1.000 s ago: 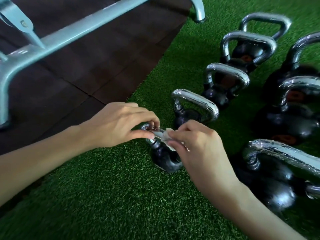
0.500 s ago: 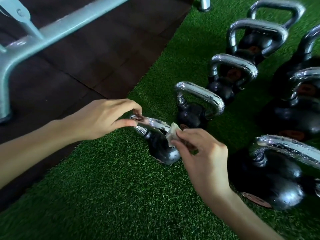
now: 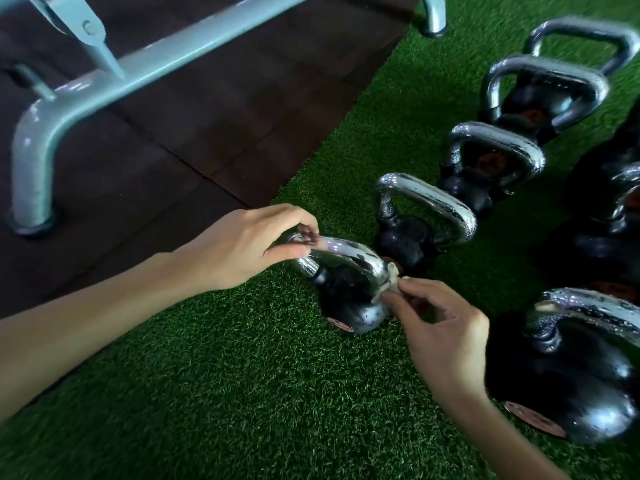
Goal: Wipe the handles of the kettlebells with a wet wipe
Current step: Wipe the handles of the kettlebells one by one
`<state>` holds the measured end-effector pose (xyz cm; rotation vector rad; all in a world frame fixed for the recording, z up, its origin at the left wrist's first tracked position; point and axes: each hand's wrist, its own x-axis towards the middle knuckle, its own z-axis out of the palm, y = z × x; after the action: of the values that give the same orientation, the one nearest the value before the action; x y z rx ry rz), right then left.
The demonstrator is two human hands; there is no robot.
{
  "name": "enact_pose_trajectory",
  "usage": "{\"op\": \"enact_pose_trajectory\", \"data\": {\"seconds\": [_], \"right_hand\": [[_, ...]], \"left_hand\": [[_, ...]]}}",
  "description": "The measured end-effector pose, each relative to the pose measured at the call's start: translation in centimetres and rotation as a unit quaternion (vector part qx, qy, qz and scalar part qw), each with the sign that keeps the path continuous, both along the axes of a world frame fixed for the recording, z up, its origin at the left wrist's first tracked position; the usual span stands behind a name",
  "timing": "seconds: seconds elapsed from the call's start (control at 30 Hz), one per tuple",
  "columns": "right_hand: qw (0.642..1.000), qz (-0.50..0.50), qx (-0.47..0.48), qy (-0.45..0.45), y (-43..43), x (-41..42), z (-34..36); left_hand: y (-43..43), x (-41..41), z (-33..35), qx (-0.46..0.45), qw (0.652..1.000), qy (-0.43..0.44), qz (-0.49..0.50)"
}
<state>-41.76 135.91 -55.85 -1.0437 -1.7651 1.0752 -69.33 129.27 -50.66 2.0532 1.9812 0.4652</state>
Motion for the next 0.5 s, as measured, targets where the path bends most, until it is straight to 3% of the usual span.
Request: {"op": "enact_pose_trajectory", "data": {"seconds": [0.27,0.4,0.5], "right_hand": [[0.999,0.003,0.028,0.035,1.6,1.6,6.8],[0.997,0.041,-0.057,0.042,1.9,2.0,7.1],[0.984,0.073,-0.135,0.091,1.9,1.8,7.6]], "left_hand": [[1.4,6.8,0.4,0.067,0.996,0.018,-0.051],[1.7,7.4,1.3,0.049,0.999,-0.003,-0.011],[1.2,7.5,1.8,0.058,0.988,-0.141,0.029]]}}
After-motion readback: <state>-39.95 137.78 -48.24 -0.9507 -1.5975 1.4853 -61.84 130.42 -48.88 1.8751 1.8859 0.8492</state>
